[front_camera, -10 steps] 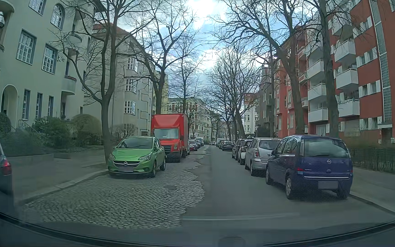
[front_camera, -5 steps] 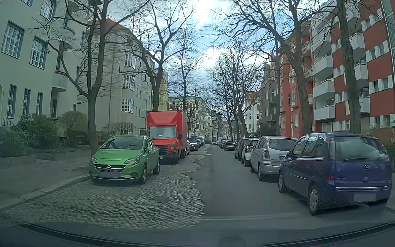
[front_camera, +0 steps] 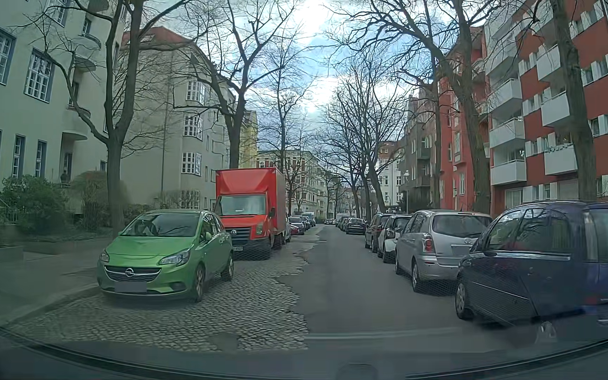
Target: Follow the waypoints while adhering to traffic rules and regulations
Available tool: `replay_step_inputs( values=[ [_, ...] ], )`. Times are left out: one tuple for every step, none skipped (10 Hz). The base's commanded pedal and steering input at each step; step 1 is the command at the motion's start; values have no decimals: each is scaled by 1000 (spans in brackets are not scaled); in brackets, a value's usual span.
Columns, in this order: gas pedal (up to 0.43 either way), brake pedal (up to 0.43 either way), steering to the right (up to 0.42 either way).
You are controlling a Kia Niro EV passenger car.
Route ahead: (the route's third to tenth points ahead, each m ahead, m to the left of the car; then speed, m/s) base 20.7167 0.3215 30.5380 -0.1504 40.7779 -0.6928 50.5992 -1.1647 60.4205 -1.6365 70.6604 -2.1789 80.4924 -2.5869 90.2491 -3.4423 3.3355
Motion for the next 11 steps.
replay_step_inputs(
  values=[
    [8,30,2],
    [8,30,7],
    [8,30,7],
    [8,30,8],
    [20,30,7],
    [20,30,7],
    [20,30,5],
    [20,30,5],
    [20,30,4],
    [20,30,2],
    [28,30,0]
  ],
)
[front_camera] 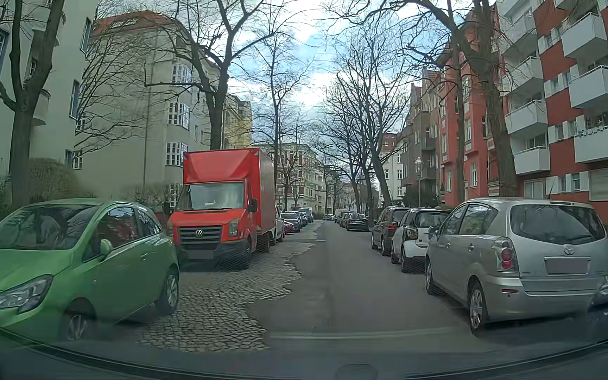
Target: Follow the waypoints while adhering to traffic rules and regulations
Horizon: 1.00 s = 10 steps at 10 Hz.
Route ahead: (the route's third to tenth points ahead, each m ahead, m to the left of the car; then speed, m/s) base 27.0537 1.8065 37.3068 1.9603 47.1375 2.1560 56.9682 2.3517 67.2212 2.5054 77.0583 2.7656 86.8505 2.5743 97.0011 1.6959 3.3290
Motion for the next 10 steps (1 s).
replay_step_inputs(
  values=[
    [39,30,0],
    [47,30,0],
    [59,30,-1],
    [59,30,-1],
    [59,30,0],
    [59,30,2],
    [59,30,4],
    [59,30,4],
    [59,24,3],
    [59,30,3]
  ],
)
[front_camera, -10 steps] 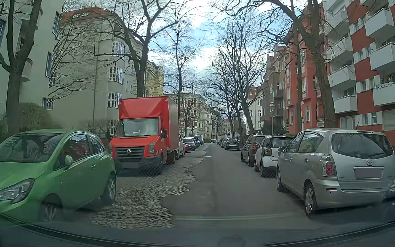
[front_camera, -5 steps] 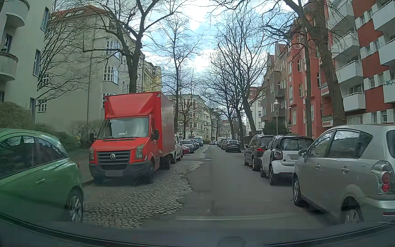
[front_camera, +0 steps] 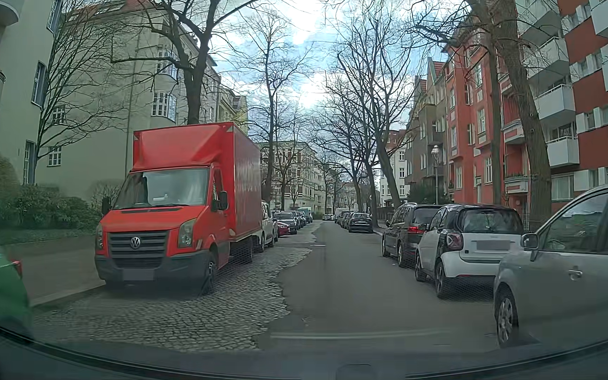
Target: Follow the waypoints while adhering to traffic rules and regulations
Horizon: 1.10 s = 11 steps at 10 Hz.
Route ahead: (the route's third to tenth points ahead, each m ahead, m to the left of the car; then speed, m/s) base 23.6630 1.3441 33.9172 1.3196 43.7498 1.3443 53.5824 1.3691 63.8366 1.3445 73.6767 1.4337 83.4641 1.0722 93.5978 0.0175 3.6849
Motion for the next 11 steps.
replay_step_inputs(
  values=[
    [59,30,1],
    [59,30,2],
    [59,30,2],
    [59,30,2],
    [59,30,2],
    [59,30,3],
    [59,30,2],
    [47,30,1],
    [59,37,-1],
    [59,30,-4],
    [39,30,-4]
  ],
)
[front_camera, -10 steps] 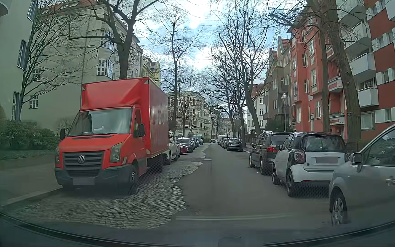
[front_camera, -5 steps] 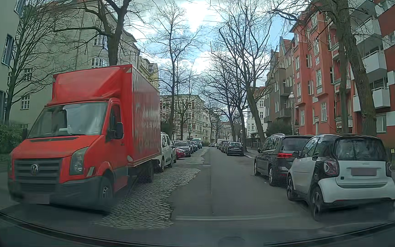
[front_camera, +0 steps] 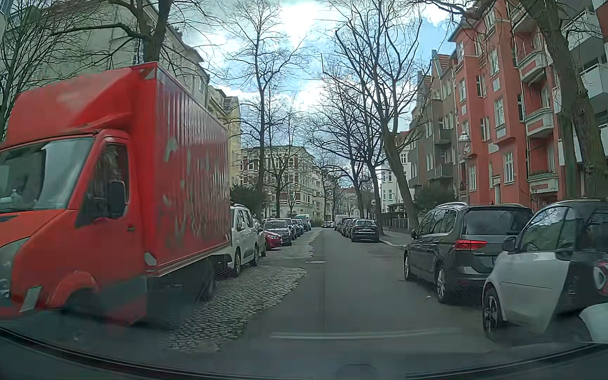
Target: Follow the waypoints while adhering to traffic rules and regulations
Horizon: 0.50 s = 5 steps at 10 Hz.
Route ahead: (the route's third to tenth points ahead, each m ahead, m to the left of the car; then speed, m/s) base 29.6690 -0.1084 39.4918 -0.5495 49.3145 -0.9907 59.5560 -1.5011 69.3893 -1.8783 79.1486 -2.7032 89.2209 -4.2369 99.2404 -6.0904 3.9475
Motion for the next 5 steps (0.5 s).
replay_step_inputs(
  values=[
    [39,30,0],
    [39,30,7],
    [39,30,7],
    [39,30,5],
    [39,30,3]
  ],
)
